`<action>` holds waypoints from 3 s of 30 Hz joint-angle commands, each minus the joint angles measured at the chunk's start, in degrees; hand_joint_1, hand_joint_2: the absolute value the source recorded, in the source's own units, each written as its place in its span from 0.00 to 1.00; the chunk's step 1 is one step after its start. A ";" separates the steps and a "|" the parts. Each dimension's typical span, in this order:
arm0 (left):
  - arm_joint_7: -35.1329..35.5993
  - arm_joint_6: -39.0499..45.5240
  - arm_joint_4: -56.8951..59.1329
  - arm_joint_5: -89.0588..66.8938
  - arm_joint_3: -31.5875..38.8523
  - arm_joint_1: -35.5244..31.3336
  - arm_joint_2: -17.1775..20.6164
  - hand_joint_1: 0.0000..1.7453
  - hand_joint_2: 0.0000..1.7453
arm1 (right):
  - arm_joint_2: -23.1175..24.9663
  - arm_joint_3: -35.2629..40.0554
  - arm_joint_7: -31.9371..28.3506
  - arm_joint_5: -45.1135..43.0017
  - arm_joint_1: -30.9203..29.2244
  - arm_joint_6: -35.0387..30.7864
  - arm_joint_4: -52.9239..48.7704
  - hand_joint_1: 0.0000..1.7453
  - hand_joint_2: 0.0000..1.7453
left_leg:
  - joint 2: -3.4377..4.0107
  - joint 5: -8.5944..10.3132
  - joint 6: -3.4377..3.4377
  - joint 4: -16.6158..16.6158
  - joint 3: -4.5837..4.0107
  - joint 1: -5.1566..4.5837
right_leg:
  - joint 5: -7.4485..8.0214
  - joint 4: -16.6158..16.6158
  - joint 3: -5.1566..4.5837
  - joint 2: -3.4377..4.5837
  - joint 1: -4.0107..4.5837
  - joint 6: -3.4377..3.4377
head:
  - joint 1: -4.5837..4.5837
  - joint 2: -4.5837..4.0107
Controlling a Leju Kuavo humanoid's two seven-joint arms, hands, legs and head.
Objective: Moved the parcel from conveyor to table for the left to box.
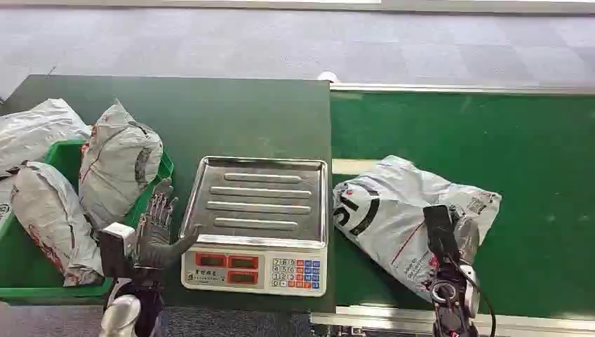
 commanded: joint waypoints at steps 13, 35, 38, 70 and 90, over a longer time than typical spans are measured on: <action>-1.94 -0.48 8.54 0.19 -3.15 -7.25 0.31 0.00 1.00 | 5.74 -1.83 -22.09 -30.28 10.63 -15.90 -48.34 1.00 1.00 | -0.04 0.05 0.00 -0.02 -0.02 -0.04 | 0.02 0.01 -0.02 -0.08 -0.04 -0.02 | 0.00 0.00; -8.92 7.31 -0.08 2.39 -0.79 -5.40 -1.14 0.00 1.00 | 1.85 16.45 -22.09 -12.12 6.37 -18.08 -44.21 1.00 1.00 | 0.36 -0.01 0.01 -0.03 0.07 0.03 | 0.11 -0.04 0.06 0.32 0.04 -0.01 | 0.00 0.00; -10.09 8.43 -2.80 3.13 -0.20 -3.93 -0.52 0.00 1.00 | -1.17 26.46 -22.09 -11.05 0.73 -14.74 -28.59 1.00 1.00 | 0.71 0.05 0.01 -0.16 0.18 0.05 | 0.26 -0.16 0.06 0.63 0.06 -0.02 | 0.00 0.00; -10.37 8.23 17.15 6.43 -16.60 -21.23 -1.28 0.00 1.00 | -2.87 32.20 -18.71 -17.13 2.45 5.40 -10.52 1.00 1.00 | -0.46 0.17 0.01 0.04 -0.07 0.02 | 0.06 -0.07 0.10 -0.43 0.02 0.00 | -0.02 0.00; -14.72 7.18 12.88 9.05 -10.32 -12.42 4.85 0.00 1.00 | 1.73 35.22 -16.24 -16.42 -4.96 14.73 -1.69 1.00 1.00 | 0.24 0.05 -0.02 -0.04 0.10 0.00 | 0.11 -0.01 0.08 0.22 0.00 0.00 | -0.02 0.00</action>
